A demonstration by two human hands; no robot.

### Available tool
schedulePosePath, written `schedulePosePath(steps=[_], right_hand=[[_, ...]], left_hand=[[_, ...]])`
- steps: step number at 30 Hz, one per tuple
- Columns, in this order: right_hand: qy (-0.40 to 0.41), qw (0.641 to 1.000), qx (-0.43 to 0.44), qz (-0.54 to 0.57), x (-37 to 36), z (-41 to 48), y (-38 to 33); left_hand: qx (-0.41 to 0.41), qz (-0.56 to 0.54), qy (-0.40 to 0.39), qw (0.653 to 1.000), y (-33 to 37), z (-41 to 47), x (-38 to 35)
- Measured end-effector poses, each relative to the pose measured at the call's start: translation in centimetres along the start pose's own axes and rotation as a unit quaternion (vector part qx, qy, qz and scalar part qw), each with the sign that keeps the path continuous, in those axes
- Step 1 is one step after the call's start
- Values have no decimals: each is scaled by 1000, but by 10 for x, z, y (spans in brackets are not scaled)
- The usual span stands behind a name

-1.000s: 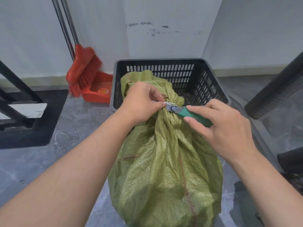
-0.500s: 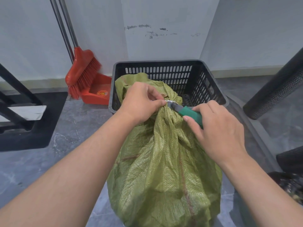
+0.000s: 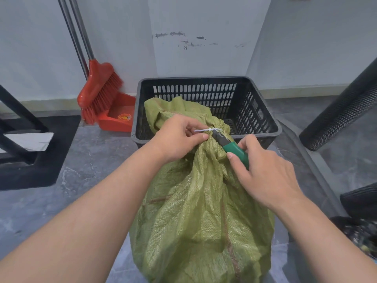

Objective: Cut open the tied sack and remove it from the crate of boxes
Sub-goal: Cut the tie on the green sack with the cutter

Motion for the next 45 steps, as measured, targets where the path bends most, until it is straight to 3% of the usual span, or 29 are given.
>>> schedulePosePath(steps=[5, 12, 20, 30, 33, 42, 45], right_hand=[[-4, 1000, -3, 4, 0, -3, 3], [13, 1000, -9, 13, -5, -7, -5], [47, 998, -20, -38, 5, -10, -8], [121, 992, 19, -27, 30, -14, 5], [147, 988, 34, -20, 35, -15, 5], [195, 979, 52, -38, 40, -19, 5], [197, 978, 47, -44, 41, -19, 8]], left_hand=[[-36, 84, 101, 991, 13, -3, 10], [-26, 97, 139, 985, 19, -7, 14], [-8, 94, 103, 990, 23, -14, 9], [-95, 50, 71, 992, 31, -20, 4], [-107, 7, 29, 994, 31, -21, 0], [-68, 132, 3, 989, 26, -20, -16], [-68, 148, 33, 986, 29, -20, -17]])
Point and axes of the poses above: each hand's wrist, its own z-axis towards the middle knuckle, its own x-axis out of the back of the hand, y = z × x, the point moved 9 cm from there along z, towards the middle knuckle, and after that the axes turned 11 degrees about x, right-handed, at the moved point
